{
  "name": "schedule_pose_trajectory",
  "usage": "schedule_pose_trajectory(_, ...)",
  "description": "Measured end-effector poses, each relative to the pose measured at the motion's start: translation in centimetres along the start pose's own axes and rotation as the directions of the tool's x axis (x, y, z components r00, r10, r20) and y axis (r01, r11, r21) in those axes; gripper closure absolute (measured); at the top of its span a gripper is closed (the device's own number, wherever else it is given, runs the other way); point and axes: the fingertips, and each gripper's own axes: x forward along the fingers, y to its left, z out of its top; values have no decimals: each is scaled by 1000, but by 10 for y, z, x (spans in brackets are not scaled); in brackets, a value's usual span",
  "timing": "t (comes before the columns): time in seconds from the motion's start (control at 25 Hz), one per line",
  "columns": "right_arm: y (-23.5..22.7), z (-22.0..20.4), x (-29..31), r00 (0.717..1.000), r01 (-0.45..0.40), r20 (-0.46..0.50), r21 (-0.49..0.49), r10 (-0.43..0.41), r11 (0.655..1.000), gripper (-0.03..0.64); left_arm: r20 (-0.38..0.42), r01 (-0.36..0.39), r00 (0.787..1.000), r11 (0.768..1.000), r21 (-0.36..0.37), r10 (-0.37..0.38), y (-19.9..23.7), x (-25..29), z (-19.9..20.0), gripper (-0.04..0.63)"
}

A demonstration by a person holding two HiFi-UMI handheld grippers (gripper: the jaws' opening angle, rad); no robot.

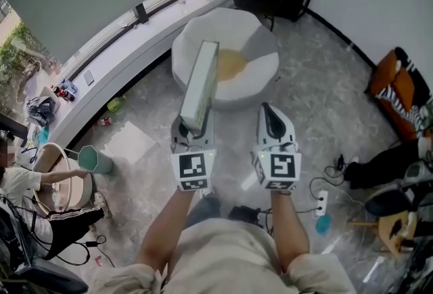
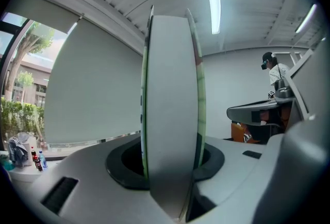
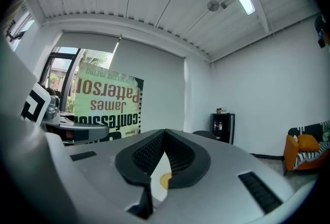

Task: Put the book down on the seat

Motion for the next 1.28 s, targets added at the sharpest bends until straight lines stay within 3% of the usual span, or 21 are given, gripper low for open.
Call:
schedule_pose_trajectory(0.64, 19, 4, 125, 999, 48, -4, -1, -48, 999, 615, -2, 43, 999, 999, 3, -43, 86, 97, -5, 430)
schedule_pose_trajectory(1.28, -105, -13, 278, 999, 34, -30, 34, -33, 999, 615, -55, -9, 998, 1000, 17, 10, 69, 281, 0, 430)
